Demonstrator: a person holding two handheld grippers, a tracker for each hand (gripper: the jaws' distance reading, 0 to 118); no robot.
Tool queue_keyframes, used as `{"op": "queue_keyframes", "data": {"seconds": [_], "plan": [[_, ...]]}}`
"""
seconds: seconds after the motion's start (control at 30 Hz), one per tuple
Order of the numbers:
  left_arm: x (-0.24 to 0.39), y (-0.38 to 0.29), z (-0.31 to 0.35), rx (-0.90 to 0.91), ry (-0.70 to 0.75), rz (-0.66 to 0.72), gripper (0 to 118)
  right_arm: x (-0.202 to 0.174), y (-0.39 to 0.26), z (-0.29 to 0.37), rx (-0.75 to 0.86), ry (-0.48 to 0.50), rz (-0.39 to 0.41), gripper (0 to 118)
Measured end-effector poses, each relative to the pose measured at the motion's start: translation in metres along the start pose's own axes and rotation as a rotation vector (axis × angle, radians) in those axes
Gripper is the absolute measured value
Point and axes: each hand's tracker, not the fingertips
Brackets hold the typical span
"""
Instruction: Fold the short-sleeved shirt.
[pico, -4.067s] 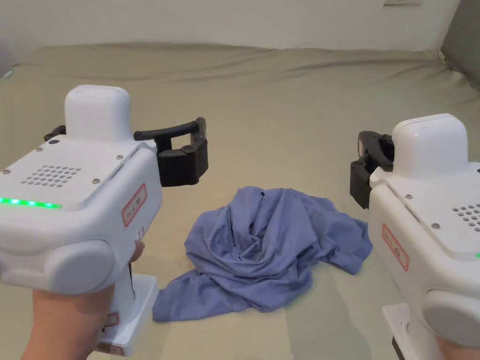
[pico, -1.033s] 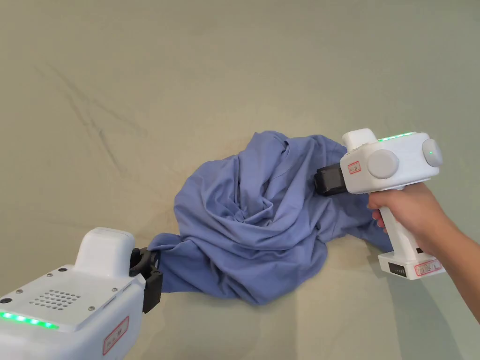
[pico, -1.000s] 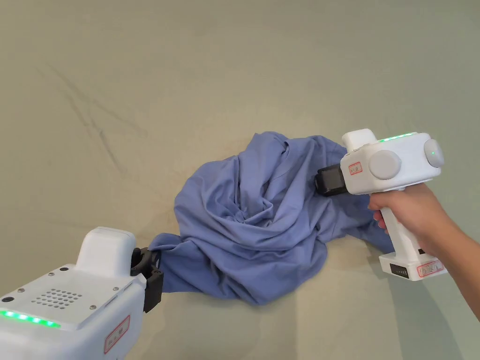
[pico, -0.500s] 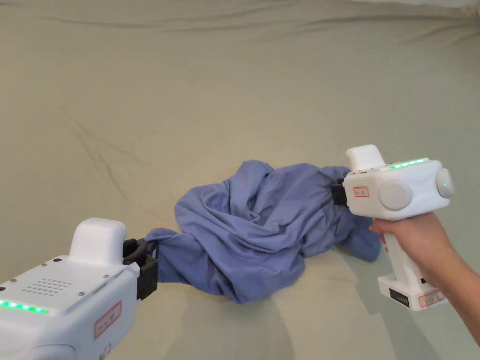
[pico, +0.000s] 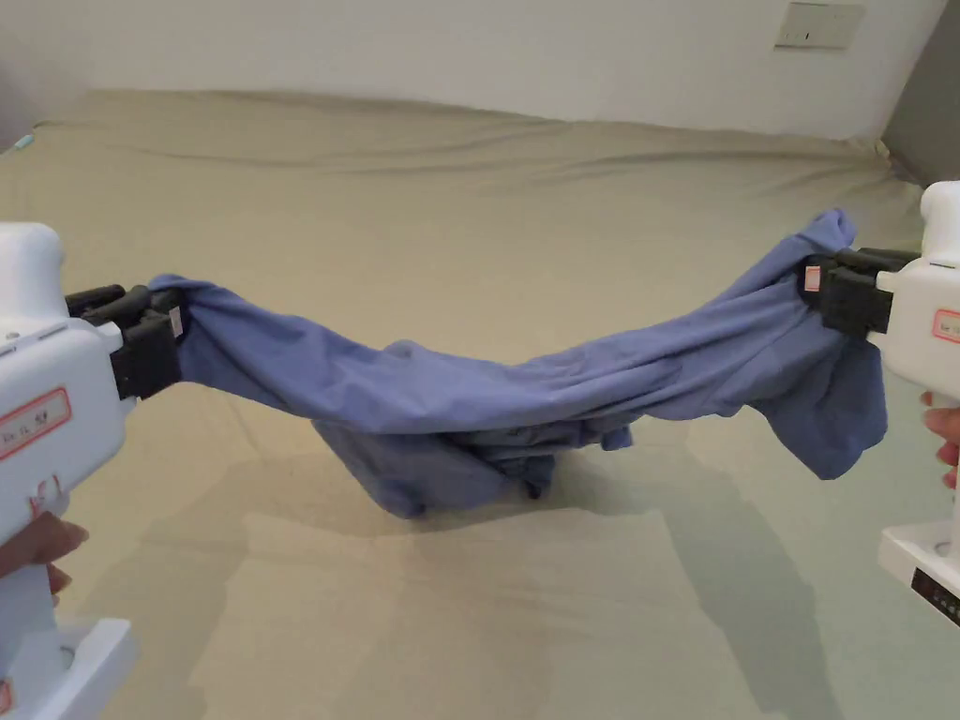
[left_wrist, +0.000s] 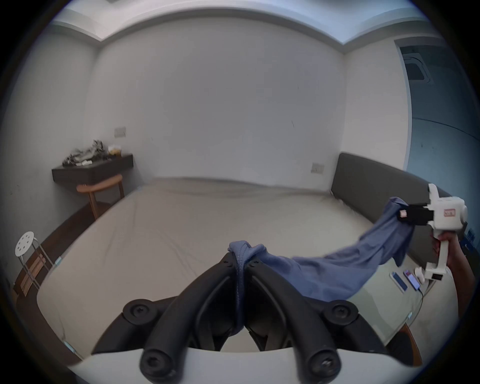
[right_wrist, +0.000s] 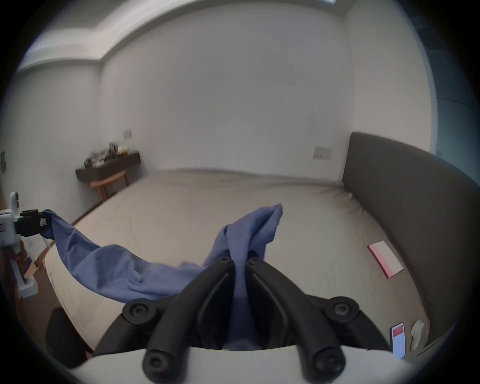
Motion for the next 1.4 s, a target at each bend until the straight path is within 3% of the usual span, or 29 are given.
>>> {"op": "queue_keyframes", "data": {"seconds": [0.57, 0.6, 0.83, 1.03, 1.4], "plan": [[-0.017, 0.136, 0.054, 0.288, 0.047, 0.011, 2, -0.054, 0.105, 0.123, 0.419, -0.069, 0.021, 2], [-0.018, 0.142, 0.056, 0.297, 0.042, 0.015, 2, -0.037, 0.108, 0.118, 0.443, -0.082, 0.03, 2], [-0.027, 0.175, 0.051, 0.321, 0.028, 0.008, 2, -0.034, 0.14, 0.116, 0.522, -0.134, 0.055, 2], [-0.029, 0.203, 0.023, 0.306, 0.024, -0.008, 2, -0.031, 0.163, 0.088, 0.558, -0.24, 0.183, 2], [-0.029, 0.245, -0.079, 0.219, 0.035, -0.102, 2, -0.024, 0.212, 0.008, 0.537, -0.304, 0.186, 2]]}}
